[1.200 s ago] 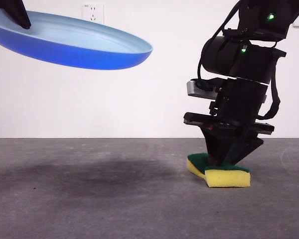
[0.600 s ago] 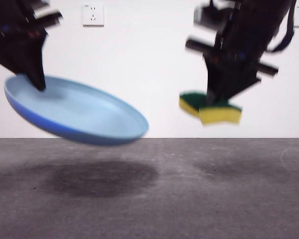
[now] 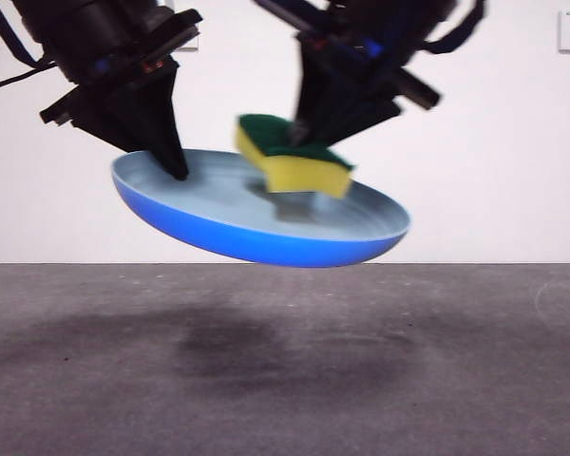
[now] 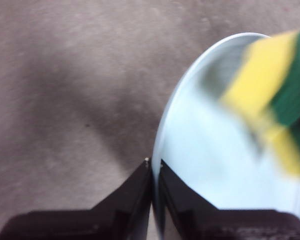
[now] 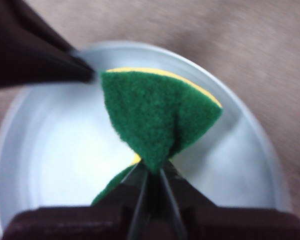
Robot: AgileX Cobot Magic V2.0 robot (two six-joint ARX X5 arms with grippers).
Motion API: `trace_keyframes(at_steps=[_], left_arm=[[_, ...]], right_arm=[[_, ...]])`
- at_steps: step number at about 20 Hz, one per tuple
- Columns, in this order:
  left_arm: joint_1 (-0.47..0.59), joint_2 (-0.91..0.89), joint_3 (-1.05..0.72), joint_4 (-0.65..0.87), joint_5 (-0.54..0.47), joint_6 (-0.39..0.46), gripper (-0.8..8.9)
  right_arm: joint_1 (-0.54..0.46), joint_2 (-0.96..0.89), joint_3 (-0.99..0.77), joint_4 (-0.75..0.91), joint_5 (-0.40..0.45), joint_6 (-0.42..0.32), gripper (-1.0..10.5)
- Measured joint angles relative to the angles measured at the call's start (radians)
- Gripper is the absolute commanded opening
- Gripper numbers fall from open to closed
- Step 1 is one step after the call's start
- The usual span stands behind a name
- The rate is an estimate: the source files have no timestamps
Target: Pick up the plate,pick up the cloth,clean the plate with the cloth
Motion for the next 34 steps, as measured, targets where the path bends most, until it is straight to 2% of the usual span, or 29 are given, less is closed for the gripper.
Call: trace_keyframes(at_steps=[2, 5, 7, 9, 12, 14, 16, 19, 26, 31, 34], left_arm=[[-0.009, 0.000, 0.000, 0.021, 0.002, -0.009, -0.08], [-0.010, 0.001, -0.002, 0.036, -0.017, -0.011, -0.08], [-0.009, 0.001, -0.002, 0.047, -0.020, -0.012, -0.08], [-0.007, 0.001, -0.002, 0.047, -0.019, -0.012, -0.08], [-0.002, 0.001, -0.002, 0.047, -0.006, -0.021, -0.08], [-0.002, 0.001, -0.002, 0.047, 0.022, -0.027, -0.08], [-0.002, 0.001, -0.002, 0.047, 0.071, -0.036, -0.08], [-0.003, 0.001, -0.002, 0.053, 0.108, -0.048, -0.08], [-0.031, 0.002, -0.002, 0.098, 0.106, -0.066, -0.08], [-0.033, 0.005, -0.006, 0.158, 0.098, -0.090, -0.08], [-0.036, 0.005, -0.006, 0.169, 0.093, -0.094, -0.08]], right_arm=[[0.030, 0.033, 0.000, 0.011, -0.001, 0.003, -0.2], [0.084, 0.085, 0.000, -0.015, -0.069, 0.007, -0.2], [0.121, 0.092, 0.002, -0.115, -0.045, -0.003, -0.2], [0.133, 0.091, 0.002, -0.222, 0.042, -0.017, -0.2], [0.091, 0.065, 0.002, -0.343, 0.304, -0.034, -0.2], [0.067, 0.039, 0.002, -0.328, 0.396, -0.039, -0.2], [0.037, 0.010, 0.002, -0.281, 0.433, -0.045, -0.2], [0.002, -0.014, 0.002, -0.182, 0.392, -0.052, -0.2], [-0.011, -0.005, 0.002, -0.019, 0.097, -0.043, -0.2], [0.047, 0.018, 0.006, -0.048, -0.095, -0.019, -0.2], [0.071, 0.018, 0.006, -0.184, -0.091, -0.030, -0.2]])
